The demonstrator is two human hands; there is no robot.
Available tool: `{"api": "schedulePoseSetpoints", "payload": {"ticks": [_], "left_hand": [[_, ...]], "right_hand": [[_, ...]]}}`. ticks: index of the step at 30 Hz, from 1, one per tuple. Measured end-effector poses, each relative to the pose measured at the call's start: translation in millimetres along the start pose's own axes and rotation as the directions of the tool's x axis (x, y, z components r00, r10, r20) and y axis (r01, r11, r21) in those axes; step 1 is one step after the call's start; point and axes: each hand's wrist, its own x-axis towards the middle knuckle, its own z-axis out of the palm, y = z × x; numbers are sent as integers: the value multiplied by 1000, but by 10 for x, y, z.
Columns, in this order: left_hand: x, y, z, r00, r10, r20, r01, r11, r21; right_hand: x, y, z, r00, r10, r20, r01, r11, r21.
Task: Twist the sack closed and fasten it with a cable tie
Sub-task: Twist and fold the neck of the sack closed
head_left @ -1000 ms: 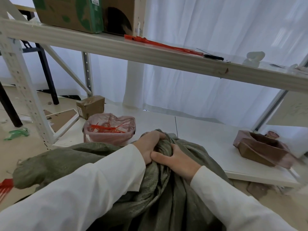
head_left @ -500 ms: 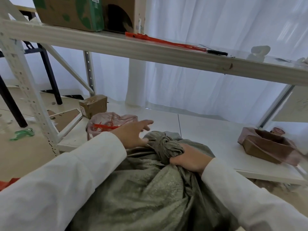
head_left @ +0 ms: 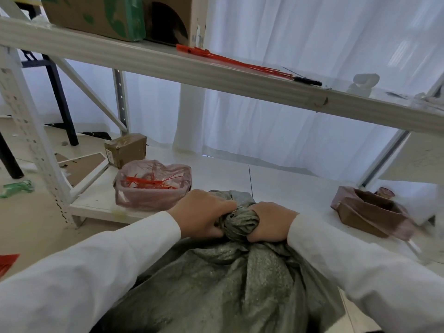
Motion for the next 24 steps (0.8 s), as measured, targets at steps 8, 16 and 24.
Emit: {"api": "schedulePoseSetpoints", "payload": {"ticks": [8,16,24], "left_hand": [[63,175,-134,926,-90,367,167,968,-186],[81,156,-67,910,-233,343,342,890,-303],[163,179,-35,907,-360,220,406,885,-227]], "right_hand": [[-37,-80,73,997,-66,-43,57,982,-182],[27,-286,-47,1000,7,-27,-13,975,-224],[-472,244,167,973,94,209,-219,103,970]]}}
